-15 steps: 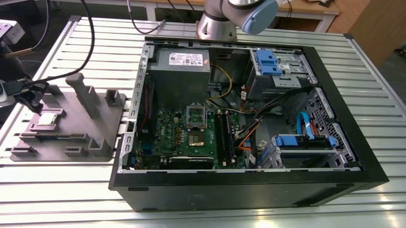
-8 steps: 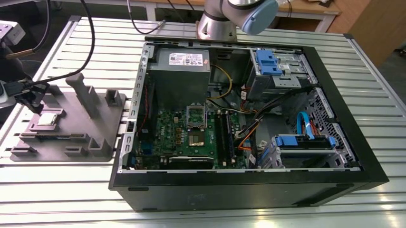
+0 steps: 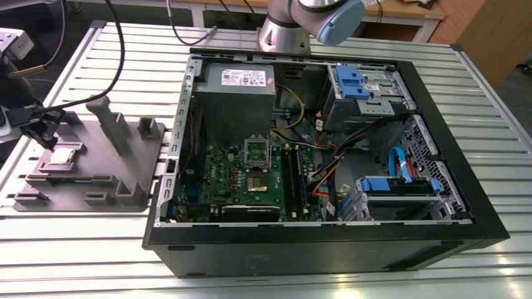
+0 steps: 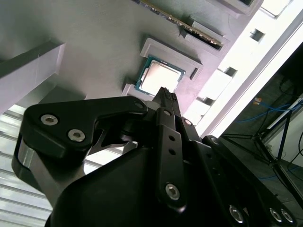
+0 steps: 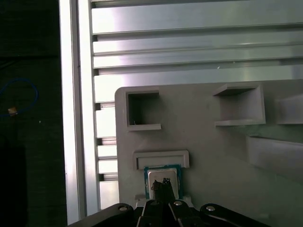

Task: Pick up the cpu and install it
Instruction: 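Pick up the cpu and move it towards the insertion slot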

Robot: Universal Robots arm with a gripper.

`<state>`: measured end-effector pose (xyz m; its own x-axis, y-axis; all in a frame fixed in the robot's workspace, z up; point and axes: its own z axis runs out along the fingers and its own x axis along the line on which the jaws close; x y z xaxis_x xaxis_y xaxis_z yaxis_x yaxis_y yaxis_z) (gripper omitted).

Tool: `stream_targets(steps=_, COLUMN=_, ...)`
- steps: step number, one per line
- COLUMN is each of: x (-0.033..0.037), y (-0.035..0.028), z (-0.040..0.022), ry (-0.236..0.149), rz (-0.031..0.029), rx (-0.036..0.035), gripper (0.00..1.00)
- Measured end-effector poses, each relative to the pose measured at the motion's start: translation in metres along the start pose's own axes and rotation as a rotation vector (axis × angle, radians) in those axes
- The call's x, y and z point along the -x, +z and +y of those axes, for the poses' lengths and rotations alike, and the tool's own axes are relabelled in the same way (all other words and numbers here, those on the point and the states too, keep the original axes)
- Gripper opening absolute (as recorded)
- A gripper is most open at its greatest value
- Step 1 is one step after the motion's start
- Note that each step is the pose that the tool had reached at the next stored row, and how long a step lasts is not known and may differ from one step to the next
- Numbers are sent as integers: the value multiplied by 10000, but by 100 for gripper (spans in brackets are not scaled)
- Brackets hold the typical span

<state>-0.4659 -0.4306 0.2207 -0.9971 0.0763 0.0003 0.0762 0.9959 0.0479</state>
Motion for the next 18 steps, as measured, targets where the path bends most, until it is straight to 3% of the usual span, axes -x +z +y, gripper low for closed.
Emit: stream_targets(steps=18, x=20, y=118, z=-4, ry=1, rz=1, rx=-11, gripper=11)
